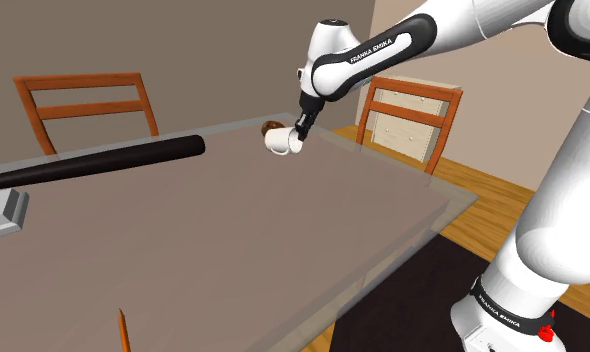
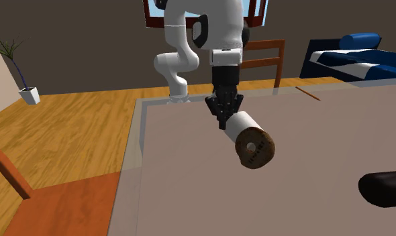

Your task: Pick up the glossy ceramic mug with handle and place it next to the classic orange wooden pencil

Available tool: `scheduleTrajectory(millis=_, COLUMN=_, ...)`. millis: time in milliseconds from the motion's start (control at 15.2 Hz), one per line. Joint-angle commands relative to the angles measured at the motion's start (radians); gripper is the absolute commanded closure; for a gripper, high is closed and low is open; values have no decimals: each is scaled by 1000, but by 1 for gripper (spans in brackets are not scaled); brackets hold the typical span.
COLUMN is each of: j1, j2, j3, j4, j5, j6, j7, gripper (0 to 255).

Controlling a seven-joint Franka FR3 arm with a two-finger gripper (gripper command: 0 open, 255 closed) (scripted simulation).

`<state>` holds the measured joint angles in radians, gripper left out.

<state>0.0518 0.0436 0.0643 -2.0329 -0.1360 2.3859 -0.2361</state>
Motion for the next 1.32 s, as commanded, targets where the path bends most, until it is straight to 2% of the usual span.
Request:
scheduleTrajectory(millis=0, j1=1, j2=-7, j3=1, j4=19, j5=4, j6=-25, j7=-3, gripper=255)
scheduleTrajectory(millis=1254, j1=3, j2=-52, j3=3, j4=210, j5=28, j6=-260, j7=-35, gripper=255)
